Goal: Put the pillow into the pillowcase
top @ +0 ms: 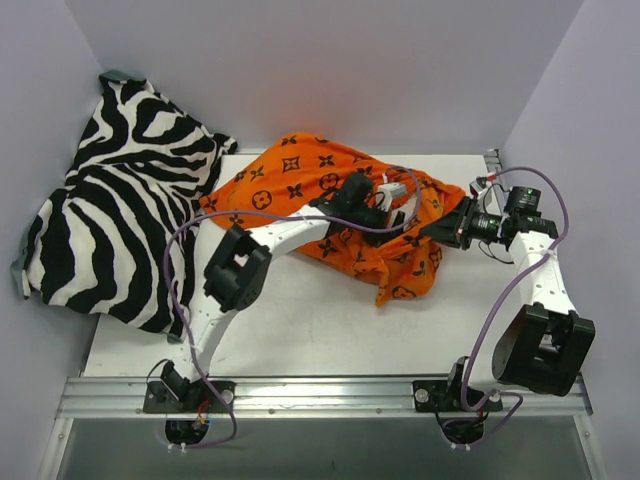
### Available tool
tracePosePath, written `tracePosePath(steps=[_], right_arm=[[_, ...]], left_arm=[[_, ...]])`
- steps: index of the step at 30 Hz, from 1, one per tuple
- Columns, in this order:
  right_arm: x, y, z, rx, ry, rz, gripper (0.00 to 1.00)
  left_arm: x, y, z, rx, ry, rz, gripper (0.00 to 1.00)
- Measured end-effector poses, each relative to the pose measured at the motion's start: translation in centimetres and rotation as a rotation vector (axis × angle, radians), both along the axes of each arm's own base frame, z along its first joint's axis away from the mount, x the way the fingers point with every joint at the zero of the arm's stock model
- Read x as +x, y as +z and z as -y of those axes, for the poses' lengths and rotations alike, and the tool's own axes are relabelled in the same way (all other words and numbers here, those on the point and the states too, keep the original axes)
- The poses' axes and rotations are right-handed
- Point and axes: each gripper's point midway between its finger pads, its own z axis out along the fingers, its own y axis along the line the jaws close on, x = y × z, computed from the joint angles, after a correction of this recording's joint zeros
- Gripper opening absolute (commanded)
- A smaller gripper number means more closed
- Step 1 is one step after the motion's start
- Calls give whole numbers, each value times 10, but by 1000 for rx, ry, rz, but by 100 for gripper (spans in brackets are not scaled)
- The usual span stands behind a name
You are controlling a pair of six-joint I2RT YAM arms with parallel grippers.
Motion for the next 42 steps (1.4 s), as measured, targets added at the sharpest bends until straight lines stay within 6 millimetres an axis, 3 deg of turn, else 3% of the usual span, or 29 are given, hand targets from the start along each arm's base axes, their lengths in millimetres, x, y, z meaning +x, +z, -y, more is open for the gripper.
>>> tracePosePath(steps=[3,8,10,12,14,16,23,25,26,29,32,35,38,40,42], right_arm=[[3,-5,3,12,-2,-30,0],[2,-13,4,-2,11,-41,0],[0,-17,0,-6,31,-45,0],[-1,-23,-4,-11,53,-56,0],[-4,-29,-9,-16,82,-67,0],[-7,-34,-14,-24,108,-74,0],[-29,-55,-23,-87,203,-107,0],[-35,-60,-22,-102,219,-125,0],[-37,-61,-22,-108,225,-130,0],[-39,-59,-20,-123,231,-133,0],[-27,-43,-18,-140,222,-86,0],[-4,-23,-20,-148,198,-21,0],[16,-17,-40,-148,226,25,0],[25,-27,-54,-155,255,20,0],[35,-51,-66,-186,269,-9,0]], left_arm=[[4,40,-32,-44,10,7,97],[34,121,-89,-51,106,193,96],[35,142,-101,-39,134,265,93],[34,148,-106,-14,144,316,90],[31,140,-106,30,138,340,89],[30,118,-103,96,128,332,88],[21,16,-80,307,48,241,85],[17,-4,-78,351,34,222,72],[15,-10,-77,366,28,219,55],[15,-12,-78,362,19,196,24],[14,10,-80,248,1,135,0],[16,58,-94,92,6,104,0],[10,121,-99,-54,-8,128,0],[-2,160,-101,-136,-34,168,0],[-20,188,-106,-196,-62,204,0]])
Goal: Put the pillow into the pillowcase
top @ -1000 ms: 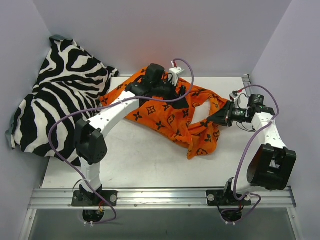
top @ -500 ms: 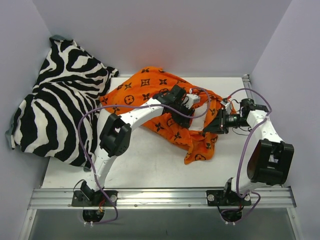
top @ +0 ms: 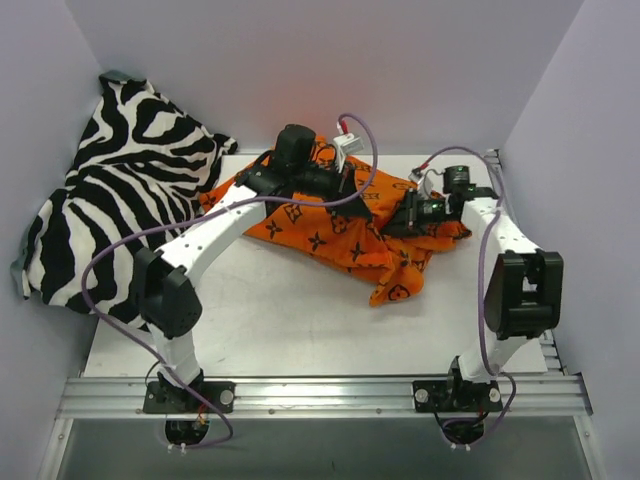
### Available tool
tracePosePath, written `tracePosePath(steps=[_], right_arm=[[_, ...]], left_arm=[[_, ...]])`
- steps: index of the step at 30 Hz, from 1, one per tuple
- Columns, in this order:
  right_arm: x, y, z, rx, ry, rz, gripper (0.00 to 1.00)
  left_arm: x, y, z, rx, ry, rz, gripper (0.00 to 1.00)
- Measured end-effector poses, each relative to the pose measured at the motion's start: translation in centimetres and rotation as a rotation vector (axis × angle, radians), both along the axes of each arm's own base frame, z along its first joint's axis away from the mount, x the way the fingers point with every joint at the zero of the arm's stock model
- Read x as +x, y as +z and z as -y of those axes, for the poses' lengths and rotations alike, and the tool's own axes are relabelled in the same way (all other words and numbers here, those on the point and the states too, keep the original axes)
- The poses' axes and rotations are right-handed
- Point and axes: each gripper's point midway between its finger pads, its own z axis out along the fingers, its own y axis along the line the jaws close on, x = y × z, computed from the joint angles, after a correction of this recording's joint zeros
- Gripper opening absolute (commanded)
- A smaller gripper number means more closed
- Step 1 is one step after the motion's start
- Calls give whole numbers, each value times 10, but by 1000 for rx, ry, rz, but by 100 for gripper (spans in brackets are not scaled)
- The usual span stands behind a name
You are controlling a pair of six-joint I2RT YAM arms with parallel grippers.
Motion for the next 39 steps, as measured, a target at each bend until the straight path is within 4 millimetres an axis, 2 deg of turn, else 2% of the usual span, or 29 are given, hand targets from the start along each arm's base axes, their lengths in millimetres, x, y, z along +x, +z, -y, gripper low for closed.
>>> tracePosePath(steps=[2,3,4,6,7,8,9,10,11,13,15,17,18,20,23,26,27,29,32,33,34,35,36,37,39], right_arm=[[12,-29,-9,-32,-13,-49,8],[18,-45,-13,-43,-24,-85,13],[24,-60,-15,-50,-41,-120,20],[32,-83,-15,-51,-79,-196,33],[34,-88,-13,-45,-97,-222,47],[36,-88,-11,-34,-113,-238,54],[37,-80,-7,-18,-124,-223,58],[38,-70,-3,-9,-135,-200,69],[37,-58,5,-8,-144,-170,75],[31,-32,27,-34,-155,-70,80],[18,-7,53,-96,-152,8,79],[10,13,81,-188,-148,75,78],[8,17,95,-236,-155,97,78],[1,14,121,-328,-172,93,78],[-10,-8,147,-433,-198,-9,78],[-13,-40,158,-497,-203,-128,78],[-13,-51,161,-508,-205,-170,78],[-13,-71,165,-523,-215,-245,78],[-2,-103,168,-519,-242,-326,76],[6,-110,170,-513,-252,-346,59],[24,-112,173,-506,-271,-333,49],[33,-120,174,-498,-274,-340,32],[52,-124,178,-497,-275,-318,3],[78,-128,185,-505,-282,-262,0],[109,-128,196,-518,-297,-187,0]], left_arm=[[-15,11,-7,-21,-21,5,0],[-20,10,-10,-21,-29,-2,0],[-25,5,-14,-14,-34,-13,0],[-32,-16,-20,22,-39,-45,8],[-36,-31,-23,46,-41,-67,14],[-39,-46,-26,75,-42,-89,35],[-42,-63,-29,107,-44,-110,44],[-44,-75,-32,134,-46,-129,51],[-47,-84,-34,158,-51,-144,63],[-50,-97,-34,190,-71,-135,69],[-54,-109,-37,229,-92,-119,80],[-58,-117,-41,263,-110,-98,85],[-57,-121,-44,279,-111,-85,87],[-48,-122,-52,305,-87,-64,87],[-15,-119,-74,335,-4,-44,88],[38,-121,-110,406,106,33,90],[50,-126,-123,439,128,58,90],[61,-142,-147,523,141,104,90],[55,-171,-172,643,79,154,91],[51,-180,-178,676,51,166,91],[48,-189,-182,704,24,176,91],[46,-195,-186,729,-1,183,90],[47,-202,-187,746,-20,193,88],[48,-209,-188,762,-37,202,87],[50,-220,-190,787,-64,209,84]])
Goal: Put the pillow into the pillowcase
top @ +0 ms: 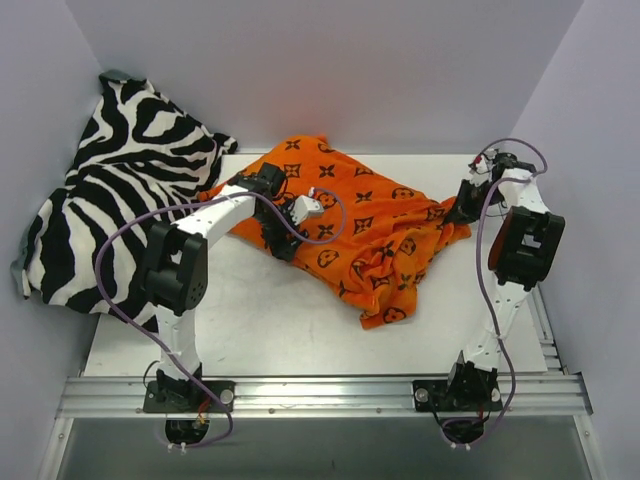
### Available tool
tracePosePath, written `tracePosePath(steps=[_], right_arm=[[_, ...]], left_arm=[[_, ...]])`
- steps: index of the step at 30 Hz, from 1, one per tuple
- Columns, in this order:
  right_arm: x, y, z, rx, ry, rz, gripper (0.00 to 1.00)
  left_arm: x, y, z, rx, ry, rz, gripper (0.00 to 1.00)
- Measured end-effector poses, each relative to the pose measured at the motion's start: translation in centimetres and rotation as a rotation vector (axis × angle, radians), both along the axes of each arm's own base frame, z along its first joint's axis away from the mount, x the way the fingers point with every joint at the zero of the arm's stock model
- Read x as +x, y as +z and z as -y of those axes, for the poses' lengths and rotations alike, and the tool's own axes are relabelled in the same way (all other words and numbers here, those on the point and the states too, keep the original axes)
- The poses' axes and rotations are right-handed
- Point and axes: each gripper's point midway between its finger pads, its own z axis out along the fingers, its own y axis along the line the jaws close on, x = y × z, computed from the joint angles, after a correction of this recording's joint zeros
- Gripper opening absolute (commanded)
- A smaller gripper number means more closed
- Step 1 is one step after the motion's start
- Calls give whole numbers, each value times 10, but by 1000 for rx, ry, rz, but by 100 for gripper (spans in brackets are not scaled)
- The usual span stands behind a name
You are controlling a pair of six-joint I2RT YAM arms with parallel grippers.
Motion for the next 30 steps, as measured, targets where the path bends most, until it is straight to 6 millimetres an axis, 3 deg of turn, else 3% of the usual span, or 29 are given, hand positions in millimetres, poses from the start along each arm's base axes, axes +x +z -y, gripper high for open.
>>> tracePosePath(steps=[2,4,7,9,12,15,17,20,22,27,30], right_arm=[[21,9,9,-22,6,55,0],[42,29,23,-52,-2,135,0],[71,66,47,-91,-31,284,0],[75,81,54,-108,-32,344,0],[61,82,51,-111,-16,345,0],[43,70,38,-92,14,305,0],[32,59,29,-71,31,275,0],[12,42,12,-28,66,223,0],[-6,34,-2,5,91,187,0],[-46,31,-51,85,180,116,0],[-56,37,-70,128,215,103,0]], left_arm=[[1,-9,-2,15,-23,-4,81],[1,-12,-2,16,-52,3,82],[-10,-6,2,-25,-113,14,88],[-23,6,9,-62,-158,24,89],[-49,44,46,-152,-279,92,91],[-103,83,112,-279,-508,164,91],[-142,96,151,-354,-666,191,90],[-184,92,190,-419,-856,196,89],[-195,81,205,-440,-944,208,89],[-213,58,217,-453,-1145,275,84],[-228,53,223,-466,-1247,317,79]])
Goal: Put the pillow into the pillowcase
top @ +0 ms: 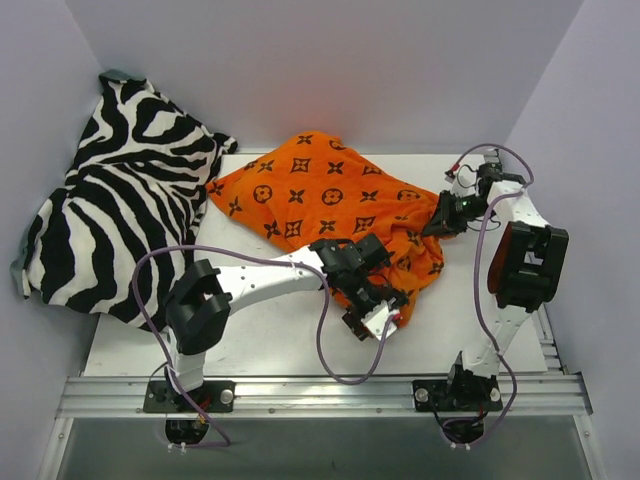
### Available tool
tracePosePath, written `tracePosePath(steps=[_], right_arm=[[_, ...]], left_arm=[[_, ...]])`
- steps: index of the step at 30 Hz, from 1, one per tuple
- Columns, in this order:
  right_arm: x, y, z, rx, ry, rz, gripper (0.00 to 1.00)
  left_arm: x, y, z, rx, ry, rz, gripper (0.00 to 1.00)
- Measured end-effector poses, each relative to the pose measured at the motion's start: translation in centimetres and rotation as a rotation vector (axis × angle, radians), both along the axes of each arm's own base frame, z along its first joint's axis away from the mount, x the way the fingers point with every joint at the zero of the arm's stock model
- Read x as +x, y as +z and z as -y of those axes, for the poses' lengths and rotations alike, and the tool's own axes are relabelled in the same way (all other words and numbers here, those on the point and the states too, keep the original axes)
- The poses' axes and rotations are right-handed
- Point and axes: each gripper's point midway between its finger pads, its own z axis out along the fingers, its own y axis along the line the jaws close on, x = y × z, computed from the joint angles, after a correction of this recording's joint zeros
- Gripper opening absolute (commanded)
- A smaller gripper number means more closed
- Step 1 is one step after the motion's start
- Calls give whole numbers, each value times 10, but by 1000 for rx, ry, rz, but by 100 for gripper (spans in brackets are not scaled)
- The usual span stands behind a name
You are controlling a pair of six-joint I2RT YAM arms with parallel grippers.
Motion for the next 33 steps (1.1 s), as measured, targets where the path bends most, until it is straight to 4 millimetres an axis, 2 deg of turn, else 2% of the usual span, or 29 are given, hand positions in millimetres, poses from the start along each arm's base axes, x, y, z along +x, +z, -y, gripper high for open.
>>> tracePosePath(steps=[2,5,9,13,16,21,24,25,28,29,30,31,33], right_arm=[[-2,3,-4,20,7,-1,0],[-2,6,1,36,-11,5,0],[-2,15,12,38,-37,29,0],[-11,24,19,27,-42,55,0],[-19,26,18,21,-27,65,0],[-30,19,16,24,-10,45,0],[-32,18,16,23,-4,44,0],[-32,18,16,23,-1,46,0],[-32,18,15,25,3,50,0],[-31,18,15,26,5,51,0],[-31,18,15,26,6,52,0],[-31,18,15,26,7,53,0],[-30,18,15,27,11,56,0]], left_arm=[[-8,-7,1,-8,-55,32,74],[-15,-26,-8,19,-122,77,71],[-15,-60,-34,125,-163,112,75],[-10,-89,-59,228,-185,143,80],[0,-107,-66,278,-195,187,80],[17,-107,-59,267,-193,230,76],[21,-107,-58,262,-196,251,65],[23,-107,-58,265,-196,259,51],[28,-110,-59,270,-200,292,27],[30,-111,-59,273,-200,302,14],[30,-111,-59,274,-198,305,5],[31,-111,-59,270,-201,311,0],[27,-110,-57,267,-203,307,0]])
